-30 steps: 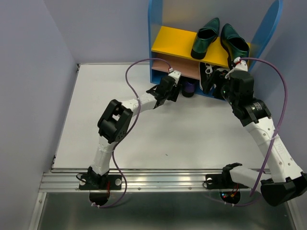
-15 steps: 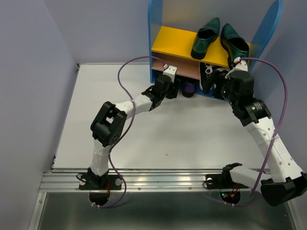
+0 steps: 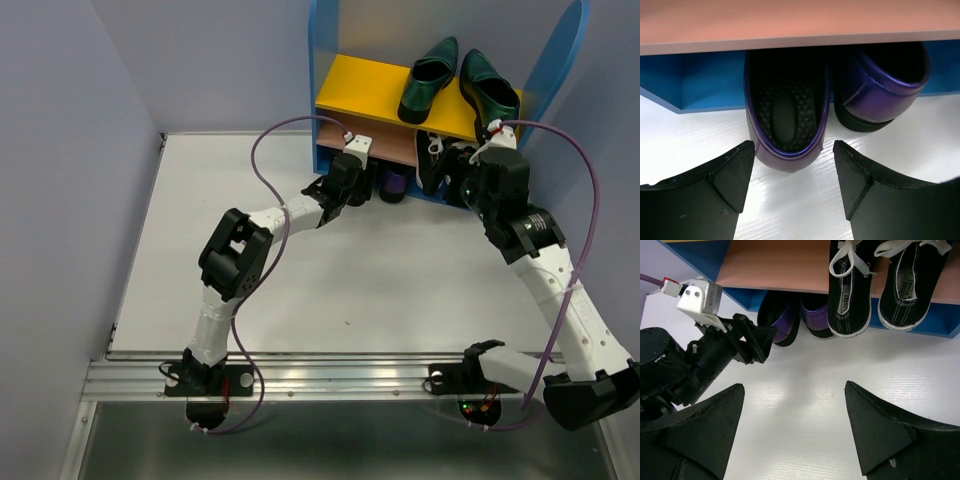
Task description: Place and organize the shoes onto the shoe shelf
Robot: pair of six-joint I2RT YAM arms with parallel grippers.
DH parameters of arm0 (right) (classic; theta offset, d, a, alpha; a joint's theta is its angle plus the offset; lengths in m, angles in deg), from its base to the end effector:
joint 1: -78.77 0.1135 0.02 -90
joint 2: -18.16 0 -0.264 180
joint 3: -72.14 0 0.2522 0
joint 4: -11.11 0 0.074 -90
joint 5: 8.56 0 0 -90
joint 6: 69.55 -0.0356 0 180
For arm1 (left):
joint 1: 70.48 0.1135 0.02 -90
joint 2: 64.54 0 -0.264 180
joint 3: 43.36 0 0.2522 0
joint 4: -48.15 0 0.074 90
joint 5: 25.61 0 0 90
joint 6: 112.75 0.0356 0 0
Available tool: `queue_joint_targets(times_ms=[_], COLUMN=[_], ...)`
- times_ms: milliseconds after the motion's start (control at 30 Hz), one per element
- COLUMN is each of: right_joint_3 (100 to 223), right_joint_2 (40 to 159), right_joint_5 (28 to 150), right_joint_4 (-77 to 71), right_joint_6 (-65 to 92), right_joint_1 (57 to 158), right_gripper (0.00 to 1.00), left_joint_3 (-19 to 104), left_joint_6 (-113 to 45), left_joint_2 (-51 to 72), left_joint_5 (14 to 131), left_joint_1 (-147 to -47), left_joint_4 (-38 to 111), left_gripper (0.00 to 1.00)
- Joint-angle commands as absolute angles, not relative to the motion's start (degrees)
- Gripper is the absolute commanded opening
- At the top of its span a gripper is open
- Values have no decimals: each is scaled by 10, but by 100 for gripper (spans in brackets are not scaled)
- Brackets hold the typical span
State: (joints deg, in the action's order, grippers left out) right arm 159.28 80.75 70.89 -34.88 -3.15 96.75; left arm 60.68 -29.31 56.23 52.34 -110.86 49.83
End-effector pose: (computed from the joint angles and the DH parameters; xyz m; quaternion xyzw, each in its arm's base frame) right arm 0.2201 0.0646 0.4128 0.0921 0.8193 0.1281 0.5513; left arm 0.3870 -0.3193 0.2395 0.1685 0.7737 -0.1646 0.5882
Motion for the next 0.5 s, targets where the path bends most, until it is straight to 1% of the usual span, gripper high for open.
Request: queue_joint_targets(times_ms=[0, 133, 367, 467], right_joint_3=[1607, 1607, 1610, 1610], right_joint_2=[792, 792, 794, 795], right_joint_5=[702, 704, 706, 708], right_joint_4=[-340, -340, -339, -339], right_joint_6=[-30, -31, -32, -33], right_joint_1=[965, 965, 965, 965], right_gripper=[87, 87, 87, 87], left_joint_3=[624, 615, 612, 618], left_joint_6=[-302, -304, -301, -300], left_joint_2=[553, 549, 557, 566], left_joint_5=[525, 535, 542, 535], left_joint_1=[-1106, -1106, -1106, -1106], left_joint_4=[498, 497, 491, 493], left_gripper=[76, 74, 76, 70])
